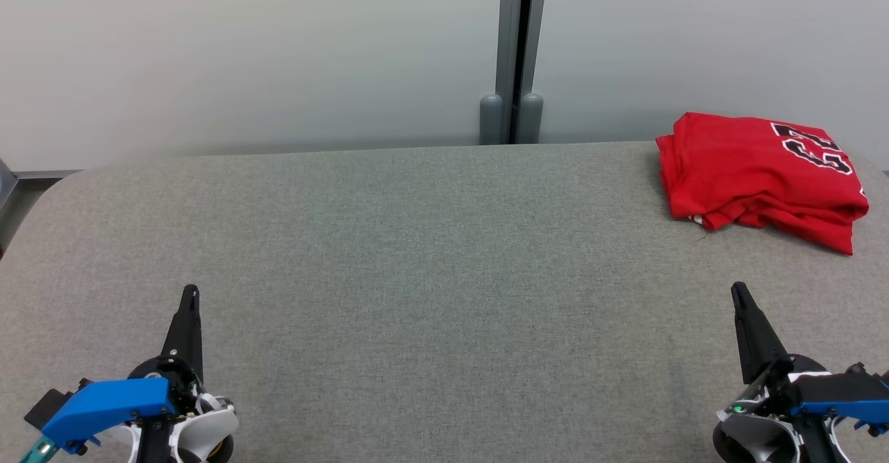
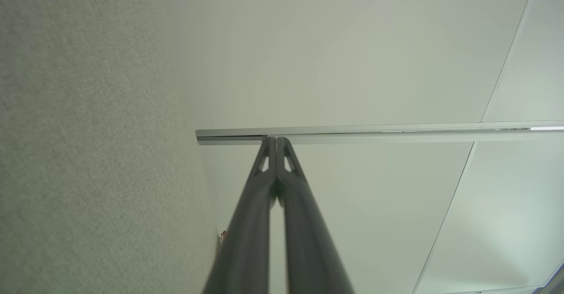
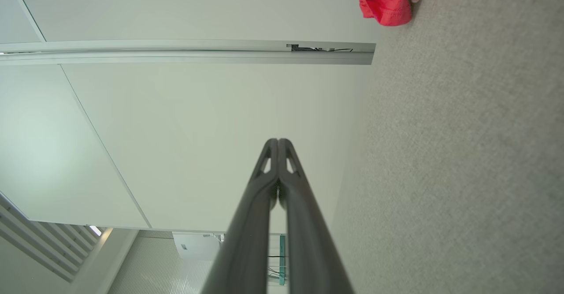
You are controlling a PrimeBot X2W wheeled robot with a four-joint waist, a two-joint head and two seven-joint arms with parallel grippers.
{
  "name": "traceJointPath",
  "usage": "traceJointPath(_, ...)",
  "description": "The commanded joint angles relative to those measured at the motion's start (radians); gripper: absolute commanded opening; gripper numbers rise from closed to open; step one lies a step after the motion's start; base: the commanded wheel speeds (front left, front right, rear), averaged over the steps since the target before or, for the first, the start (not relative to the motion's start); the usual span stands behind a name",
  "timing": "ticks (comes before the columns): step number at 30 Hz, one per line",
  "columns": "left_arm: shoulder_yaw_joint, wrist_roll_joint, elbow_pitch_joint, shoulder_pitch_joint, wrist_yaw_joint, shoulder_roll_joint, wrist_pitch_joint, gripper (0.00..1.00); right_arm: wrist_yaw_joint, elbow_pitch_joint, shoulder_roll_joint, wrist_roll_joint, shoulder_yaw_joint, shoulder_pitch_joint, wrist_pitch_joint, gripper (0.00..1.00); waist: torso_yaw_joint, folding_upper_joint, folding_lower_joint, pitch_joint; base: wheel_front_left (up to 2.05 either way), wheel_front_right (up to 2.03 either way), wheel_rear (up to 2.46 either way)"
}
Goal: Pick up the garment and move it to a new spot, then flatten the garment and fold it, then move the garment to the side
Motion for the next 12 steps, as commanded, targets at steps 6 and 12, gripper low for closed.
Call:
traceJointPath(6, 0.002, -0.002, -0.004, -0.009, -0.004, -0.002, 0.004, 0.0, 0.001, 0.002, -0.003, 0.002, -0.002, -0.014, 0.003, 0.0, 0.0, 0.0, -0.0001, 0.0, 0.0, 0.0, 0.0)
traceJointPath(12, 0.002, -0.003, -0.004, -0.009, -0.004, -0.002, 0.004, 0.0, 0.001, 0.002, -0.003, 0.002, -0.002, -0.014, 0.003, 0.0, 0.0, 0.0, -0.0001, 0.0, 0.0, 0.0, 0.0)
